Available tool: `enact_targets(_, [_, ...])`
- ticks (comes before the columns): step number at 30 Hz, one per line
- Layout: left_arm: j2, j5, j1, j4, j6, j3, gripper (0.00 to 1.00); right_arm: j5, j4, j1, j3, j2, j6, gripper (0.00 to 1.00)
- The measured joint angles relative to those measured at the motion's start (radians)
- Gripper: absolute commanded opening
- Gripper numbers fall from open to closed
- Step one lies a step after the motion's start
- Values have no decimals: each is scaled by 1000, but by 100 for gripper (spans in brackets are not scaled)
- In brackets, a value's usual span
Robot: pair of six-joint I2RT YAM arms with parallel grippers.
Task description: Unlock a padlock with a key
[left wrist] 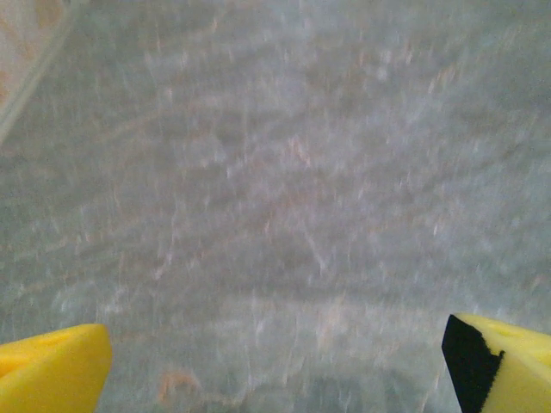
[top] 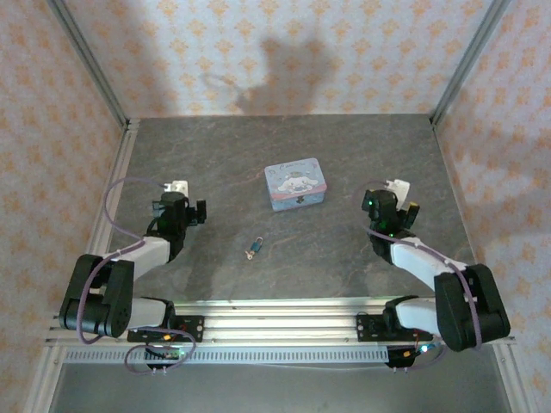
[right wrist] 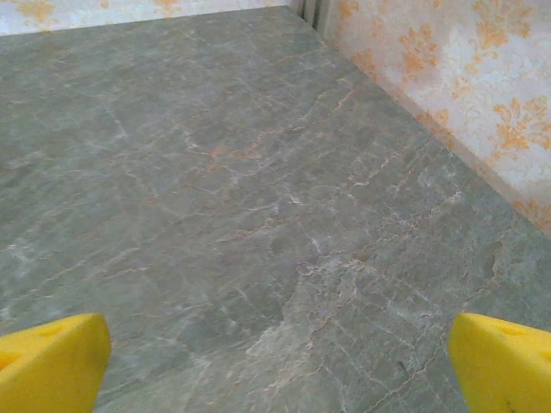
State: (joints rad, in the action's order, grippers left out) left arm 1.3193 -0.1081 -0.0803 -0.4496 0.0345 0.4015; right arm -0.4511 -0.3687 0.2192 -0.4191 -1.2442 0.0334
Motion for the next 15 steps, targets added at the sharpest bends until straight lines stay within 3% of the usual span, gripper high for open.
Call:
enact_targets(7, [132, 4, 2, -264, 1, -22, 100, 96, -330, -140, 123, -90, -23, 100])
enact_targets(15, [185, 20, 18, -257, -3, 8, 100, 180, -501, -170, 101, -259, -21, 99])
